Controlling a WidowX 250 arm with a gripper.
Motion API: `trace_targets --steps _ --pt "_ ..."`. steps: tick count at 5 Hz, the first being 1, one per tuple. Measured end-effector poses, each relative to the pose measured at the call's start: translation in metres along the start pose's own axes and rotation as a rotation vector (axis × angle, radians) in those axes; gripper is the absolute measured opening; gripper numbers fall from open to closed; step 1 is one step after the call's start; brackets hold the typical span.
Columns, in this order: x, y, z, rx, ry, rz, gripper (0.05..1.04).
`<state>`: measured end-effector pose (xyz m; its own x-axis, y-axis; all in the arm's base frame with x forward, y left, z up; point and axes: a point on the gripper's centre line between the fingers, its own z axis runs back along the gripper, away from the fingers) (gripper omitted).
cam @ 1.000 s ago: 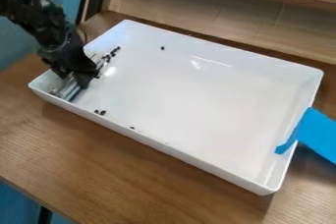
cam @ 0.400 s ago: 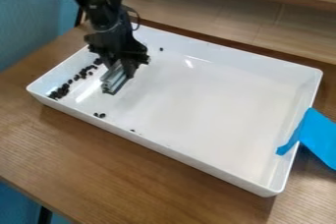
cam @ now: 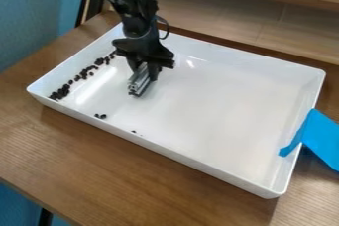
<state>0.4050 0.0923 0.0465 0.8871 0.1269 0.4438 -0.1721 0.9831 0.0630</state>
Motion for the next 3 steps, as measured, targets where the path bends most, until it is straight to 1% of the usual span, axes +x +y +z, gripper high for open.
trace_targets --steps 1,2,3 --pt "0.011 0.001 -0.009 0.016 0.002 0.020 0.386" --pt "0.022 -0.003 -0.006 0.011 -0.014 0.025 0.386" --pt "0.024 -0.006 -0.005 0.006 -0.014 0.029 0.386"
